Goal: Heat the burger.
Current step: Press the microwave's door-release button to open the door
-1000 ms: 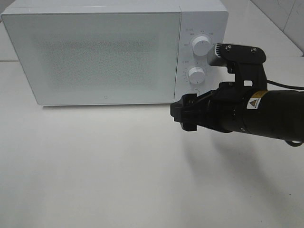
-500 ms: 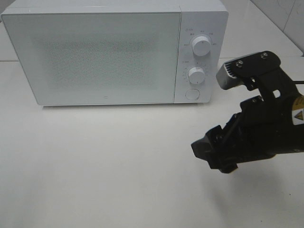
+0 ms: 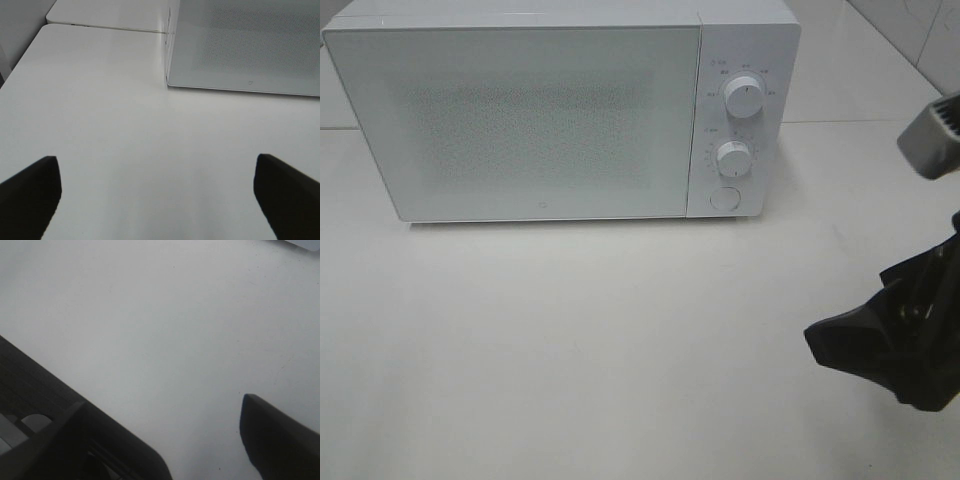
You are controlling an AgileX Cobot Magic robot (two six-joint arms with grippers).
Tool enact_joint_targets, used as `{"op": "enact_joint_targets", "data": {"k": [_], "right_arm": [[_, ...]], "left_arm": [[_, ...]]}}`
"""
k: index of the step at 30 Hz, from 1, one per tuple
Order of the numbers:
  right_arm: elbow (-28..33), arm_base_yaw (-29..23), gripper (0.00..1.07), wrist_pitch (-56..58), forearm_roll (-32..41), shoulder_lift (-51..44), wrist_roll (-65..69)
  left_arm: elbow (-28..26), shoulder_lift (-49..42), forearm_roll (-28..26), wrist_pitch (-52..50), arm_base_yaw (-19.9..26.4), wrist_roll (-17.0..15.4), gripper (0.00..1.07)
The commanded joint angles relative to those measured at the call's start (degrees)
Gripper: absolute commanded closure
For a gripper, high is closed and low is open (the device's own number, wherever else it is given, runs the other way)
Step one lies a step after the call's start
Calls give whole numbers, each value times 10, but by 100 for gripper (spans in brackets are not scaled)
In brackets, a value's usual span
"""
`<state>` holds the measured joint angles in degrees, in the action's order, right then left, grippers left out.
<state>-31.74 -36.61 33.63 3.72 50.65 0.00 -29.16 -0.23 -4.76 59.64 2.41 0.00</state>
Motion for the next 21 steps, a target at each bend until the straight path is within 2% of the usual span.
{"op": "enact_joint_targets", "data": {"k": [1,3,12,14,15,17,21], "right_arm": [[-23,1,31,42,-3,-18,9],[-41,1,31,83,-3,-34,11],[-45,5,31,133,-5,-105,21],[-44,37,31,147,-2,-126,21],[-44,37,31,147,-2,-126,21],[-44,99,31,164,-2,-161,21],[-44,130,31,171,-2,-185,21]], "left_arm": [[2,-12,-3,-4,2,0,7],[2,-12,-3,-4,2,0,7],[2,-12,-3,-4,2,0,7],[2,-12,-3,-4,2,0,7],[2,-12,-3,-4,2,0,7],[2,-12,-3,-4,2,0,7],[2,-12,-3,-4,2,0,7]]}}
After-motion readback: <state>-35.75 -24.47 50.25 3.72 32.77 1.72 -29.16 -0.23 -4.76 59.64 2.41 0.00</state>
